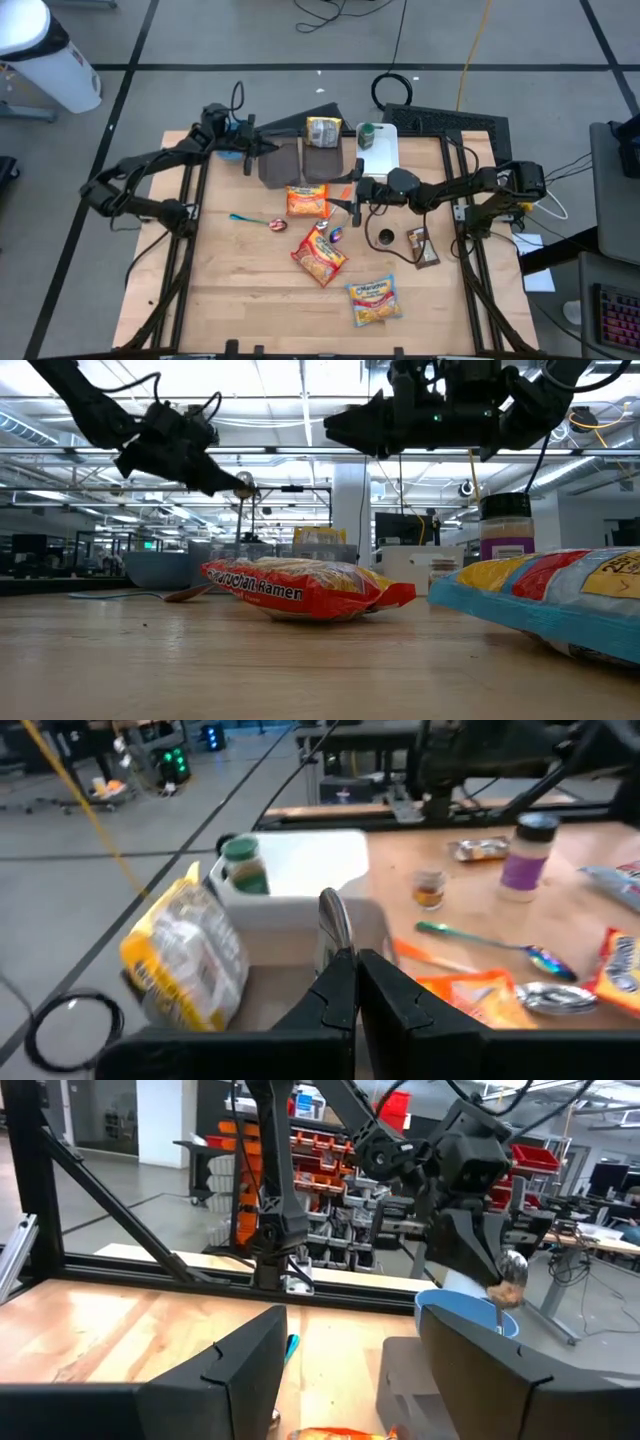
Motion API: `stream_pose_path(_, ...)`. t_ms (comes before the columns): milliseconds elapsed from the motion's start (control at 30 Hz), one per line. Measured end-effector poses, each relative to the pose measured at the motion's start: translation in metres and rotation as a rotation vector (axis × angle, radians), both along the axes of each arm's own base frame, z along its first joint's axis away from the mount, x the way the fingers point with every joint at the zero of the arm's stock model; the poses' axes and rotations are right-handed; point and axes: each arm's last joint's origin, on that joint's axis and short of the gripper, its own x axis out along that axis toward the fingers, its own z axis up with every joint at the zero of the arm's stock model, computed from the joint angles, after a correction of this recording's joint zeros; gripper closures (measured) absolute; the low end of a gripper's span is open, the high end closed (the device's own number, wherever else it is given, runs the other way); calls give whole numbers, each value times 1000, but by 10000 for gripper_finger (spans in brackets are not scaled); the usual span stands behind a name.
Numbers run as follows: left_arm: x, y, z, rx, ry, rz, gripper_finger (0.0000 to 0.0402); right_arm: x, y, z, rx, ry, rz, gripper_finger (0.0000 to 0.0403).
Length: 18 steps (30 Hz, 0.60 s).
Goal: Pick & Place Food Item
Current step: Put the blue patterned spoon into the left black bin
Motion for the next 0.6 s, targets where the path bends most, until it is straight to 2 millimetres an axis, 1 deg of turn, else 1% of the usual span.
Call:
stream_pose_path(133,-1,6,-13,-5,65,56,393,0,-2,0,0,1,-7,179)
stream_pose_path(300,0,10,-21,3,110,96,393,-1,-6,0,1,1,-19,179)
stream_pose_path(600,6,5,-31,69,210,112,393,-1,-8,-1,5,8,-26,179)
